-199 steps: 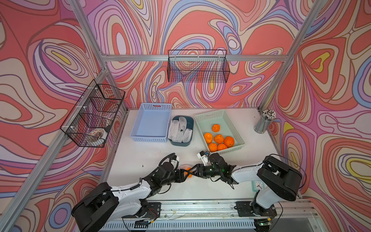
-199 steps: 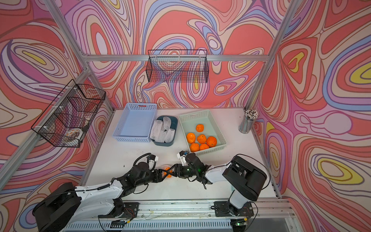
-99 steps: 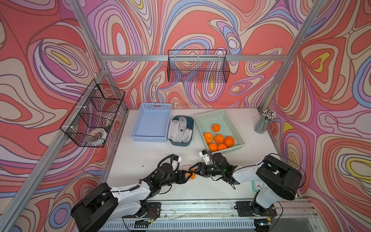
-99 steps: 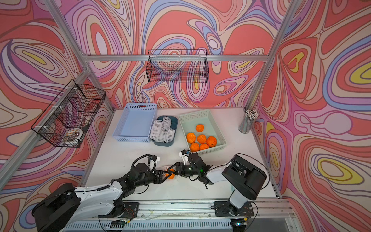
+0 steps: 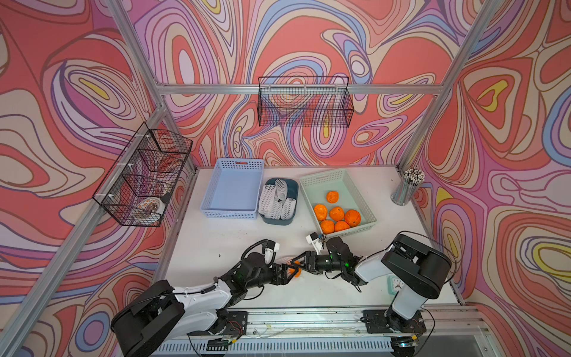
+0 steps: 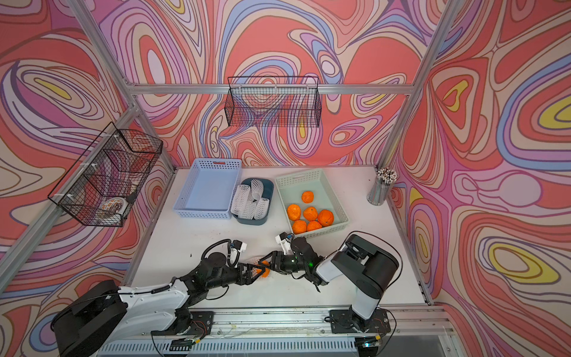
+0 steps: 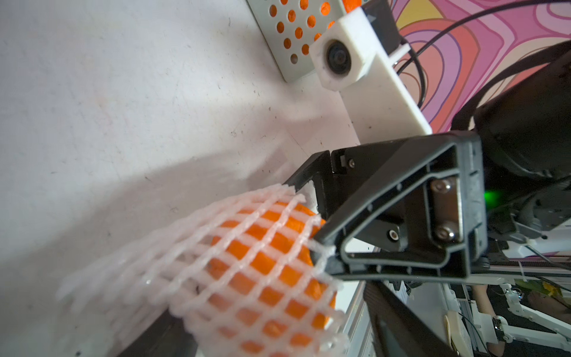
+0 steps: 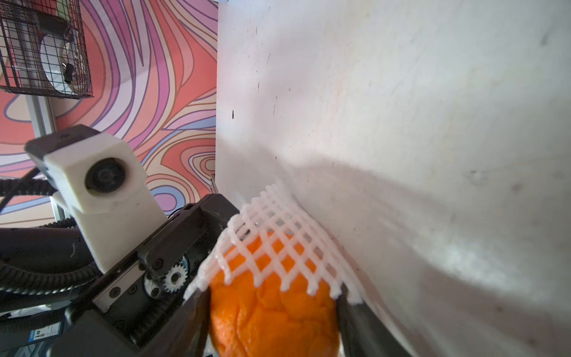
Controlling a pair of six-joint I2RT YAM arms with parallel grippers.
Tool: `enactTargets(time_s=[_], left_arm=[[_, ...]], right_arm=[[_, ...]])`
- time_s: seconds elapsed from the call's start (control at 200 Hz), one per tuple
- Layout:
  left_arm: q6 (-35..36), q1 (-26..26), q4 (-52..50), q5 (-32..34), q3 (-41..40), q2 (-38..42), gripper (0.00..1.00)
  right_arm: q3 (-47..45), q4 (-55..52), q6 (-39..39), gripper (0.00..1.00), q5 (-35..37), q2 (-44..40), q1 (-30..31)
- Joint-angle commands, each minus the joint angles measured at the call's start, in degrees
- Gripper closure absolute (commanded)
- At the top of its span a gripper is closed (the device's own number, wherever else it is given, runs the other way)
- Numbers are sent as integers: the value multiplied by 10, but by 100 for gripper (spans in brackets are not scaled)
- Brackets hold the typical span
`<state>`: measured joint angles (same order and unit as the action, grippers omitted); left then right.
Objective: Remove foam nets from oranges
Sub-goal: Remove the foam net from the orange.
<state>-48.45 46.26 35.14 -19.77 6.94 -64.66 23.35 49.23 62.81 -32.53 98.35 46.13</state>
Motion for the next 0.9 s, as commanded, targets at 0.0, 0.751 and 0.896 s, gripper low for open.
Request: enactTargets(time_s=[0.0,0.751,0.896], left_arm=[[-5,3,46,4,-2,18,16],[-1,-8,-175,118,9,121,15],[-8,-9,-126,105,5,91,15]], right_arm=[[3,-62,-20,39,1,-10,0],[6,-265,-84,46,27,-143,-27],[0,-258,-82,46,26,-144,-28]])
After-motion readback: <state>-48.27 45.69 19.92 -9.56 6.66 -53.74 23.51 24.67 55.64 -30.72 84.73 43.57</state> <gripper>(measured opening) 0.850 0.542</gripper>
